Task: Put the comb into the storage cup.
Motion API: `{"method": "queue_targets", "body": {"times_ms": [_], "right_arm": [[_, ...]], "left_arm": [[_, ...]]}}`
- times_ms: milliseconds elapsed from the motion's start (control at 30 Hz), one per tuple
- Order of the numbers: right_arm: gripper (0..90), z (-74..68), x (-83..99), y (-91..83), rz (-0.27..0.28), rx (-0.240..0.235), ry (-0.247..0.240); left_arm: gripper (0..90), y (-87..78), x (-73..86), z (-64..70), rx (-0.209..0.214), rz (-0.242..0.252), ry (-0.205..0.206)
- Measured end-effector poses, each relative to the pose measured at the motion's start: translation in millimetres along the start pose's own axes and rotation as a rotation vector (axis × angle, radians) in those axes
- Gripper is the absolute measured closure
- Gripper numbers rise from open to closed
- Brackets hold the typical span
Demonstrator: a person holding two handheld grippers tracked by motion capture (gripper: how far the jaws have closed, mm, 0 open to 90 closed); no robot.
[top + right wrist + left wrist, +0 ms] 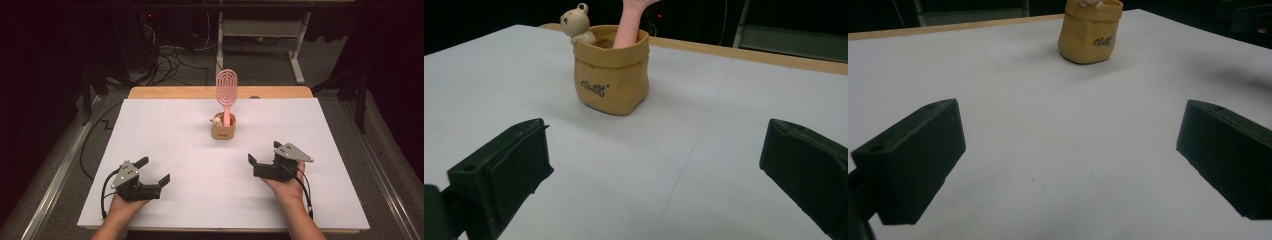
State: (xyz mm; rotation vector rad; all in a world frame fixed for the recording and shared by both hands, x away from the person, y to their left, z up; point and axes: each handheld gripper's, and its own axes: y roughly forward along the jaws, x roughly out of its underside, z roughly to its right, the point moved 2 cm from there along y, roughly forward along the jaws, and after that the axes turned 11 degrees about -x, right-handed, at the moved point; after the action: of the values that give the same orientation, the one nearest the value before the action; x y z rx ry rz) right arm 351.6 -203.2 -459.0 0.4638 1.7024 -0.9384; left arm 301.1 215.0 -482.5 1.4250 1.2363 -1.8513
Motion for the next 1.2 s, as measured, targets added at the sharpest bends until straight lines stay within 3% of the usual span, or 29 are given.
{"method": "queue_targets", "body": {"times_ms": [433, 667, 800, 900, 1000, 1200], "right_arm": [[0.4, 22.9, 28.5, -59.8, 0.026, 0.068, 0.019], [0.4, 21.6, 40.4, -89.4, 0.056, 0.074, 0.006], [0.4, 18.2, 35.9, -84.8, 0.074, 0.067, -0.019], [0.3, 17.2, 33.8, -78.6, 0.075, 0.056, -0.010], [0.4, 11.3, 34.7, -76.6, 0.068, 0.059, -0.039], [0.4, 13.0, 39.4, -79.0, 0.053, 0.061, -0.017]], "left_arm": [[0.0, -3.4, -1.3, 0.2, 0.006, 0.008, -0.010], [0.0, -3.1, -0.8, -3.9, -0.012, 0.002, -0.019], [0.0, -4.8, -1.3, -5.4, -0.018, 0.004, -0.027], [0.0, -6.1, -2.0, -5.8, -0.019, 0.009, -0.028], [0.0, -7.3, -2.8, -5.3, -0.017, 0.016, -0.026], [0.0, -7.6, -3.0, -3.0, -0.012, 0.017, -0.011]]}}
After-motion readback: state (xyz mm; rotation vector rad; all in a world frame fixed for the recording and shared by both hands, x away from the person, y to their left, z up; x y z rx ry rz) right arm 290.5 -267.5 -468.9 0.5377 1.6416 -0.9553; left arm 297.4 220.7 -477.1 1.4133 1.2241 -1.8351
